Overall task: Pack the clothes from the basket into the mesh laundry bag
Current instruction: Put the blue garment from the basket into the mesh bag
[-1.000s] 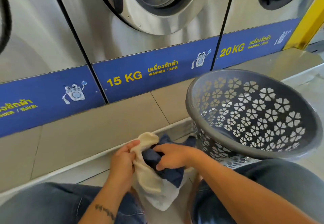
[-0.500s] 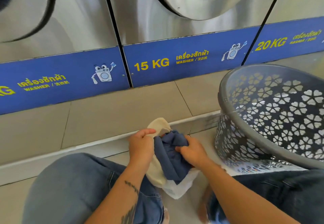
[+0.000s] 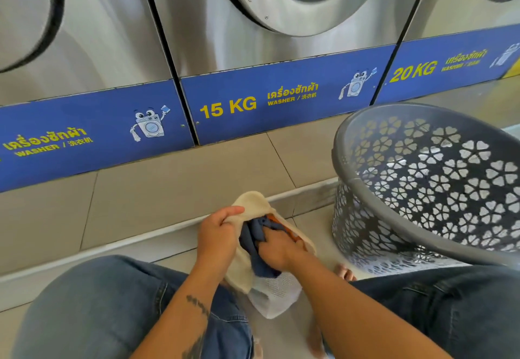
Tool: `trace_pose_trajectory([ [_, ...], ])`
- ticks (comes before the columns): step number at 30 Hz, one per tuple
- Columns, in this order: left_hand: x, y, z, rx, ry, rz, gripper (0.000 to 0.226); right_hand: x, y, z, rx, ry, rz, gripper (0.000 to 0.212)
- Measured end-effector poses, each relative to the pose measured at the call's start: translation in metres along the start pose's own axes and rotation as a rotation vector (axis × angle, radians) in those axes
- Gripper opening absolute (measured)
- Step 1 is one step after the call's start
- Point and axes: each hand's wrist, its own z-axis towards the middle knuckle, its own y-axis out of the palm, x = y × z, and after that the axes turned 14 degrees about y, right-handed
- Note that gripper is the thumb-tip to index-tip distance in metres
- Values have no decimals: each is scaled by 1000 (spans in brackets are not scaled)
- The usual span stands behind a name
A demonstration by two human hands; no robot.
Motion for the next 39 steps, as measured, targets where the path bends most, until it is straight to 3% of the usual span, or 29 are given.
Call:
trace_pose_trajectory([
  [5, -7, -3, 3, -62, -45, -16, 51, 32, -19, 9, 54, 148, 10, 67],
  [9, -4, 3, 1, -77, 9, 2, 52, 47, -33, -9, -22, -17, 225, 48],
  [11, -3, 5, 3, -50, 9, 1, 52, 46, -43, -21, -73, -59, 283, 52],
  [12, -2, 5, 3, -34, 5, -3, 51, 42, -45, -27, -30, -59, 241, 57],
  [14, -1, 6, 3, -1, 1, -18, 50, 27, -39, -40, 207, -65, 22, 60],
  [16, 1, 7, 4, 15, 6, -26, 51, 14, -15, -49, 411, -234, -178, 53],
  [19, 3, 8, 2, -15, 27, -6, 53, 23, 26, -47, 349, -383, -365, 50],
  [24, -2, 1, -3, -78, 59, 100, 53, 53, 18, -17, 238, -37, -430, 57],
  [30, -2, 5, 4, -132, 23, 52, 54, 27, 18, -11, 187, 70, -444, 57],
  [34, -2, -1, 7, -120, -35, 46, 48, 34, 37, -26, 43, -88, -283, 73],
  [36, -4, -2, 5, -122, -65, 90, 49, 38, 34, -28, 89, -138, -142, 71],
  [39, 1, 2, 8, -169, -66, 83, 53, 32, 14, -22, 241, -71, 56, 57],
])
